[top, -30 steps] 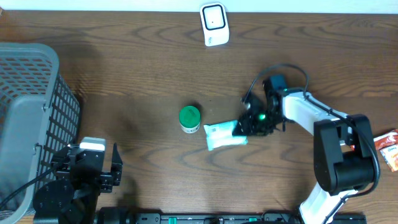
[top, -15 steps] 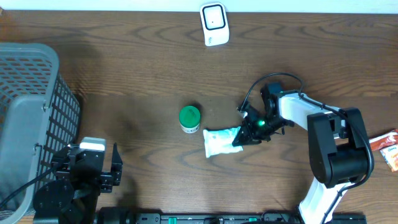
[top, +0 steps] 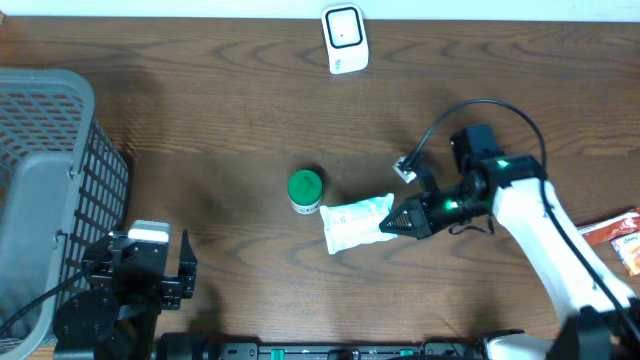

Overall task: Scan the item barcode
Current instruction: 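Lift the wipes pack and carry it up toward the white scanner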

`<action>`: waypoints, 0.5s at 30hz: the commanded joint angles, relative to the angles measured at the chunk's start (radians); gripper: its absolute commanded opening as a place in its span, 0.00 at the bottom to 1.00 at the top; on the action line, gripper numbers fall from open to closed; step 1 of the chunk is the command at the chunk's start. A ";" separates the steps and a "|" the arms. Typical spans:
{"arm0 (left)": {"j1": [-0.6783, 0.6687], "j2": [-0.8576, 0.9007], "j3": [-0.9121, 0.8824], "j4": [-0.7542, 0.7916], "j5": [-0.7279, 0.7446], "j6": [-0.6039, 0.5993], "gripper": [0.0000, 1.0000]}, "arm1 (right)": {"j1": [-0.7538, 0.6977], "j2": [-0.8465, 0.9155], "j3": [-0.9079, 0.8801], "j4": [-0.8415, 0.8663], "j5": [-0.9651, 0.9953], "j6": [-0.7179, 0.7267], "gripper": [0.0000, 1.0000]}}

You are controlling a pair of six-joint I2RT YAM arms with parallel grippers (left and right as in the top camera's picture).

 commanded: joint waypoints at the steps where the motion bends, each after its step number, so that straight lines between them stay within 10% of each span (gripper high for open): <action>1: -0.004 -0.006 0.002 0.002 -0.002 0.002 0.86 | -0.013 -0.100 0.011 -0.031 -0.071 -0.012 0.01; 15: -0.004 -0.006 0.002 0.002 -0.002 0.002 0.86 | -0.015 -0.193 0.011 -0.047 0.010 0.068 0.01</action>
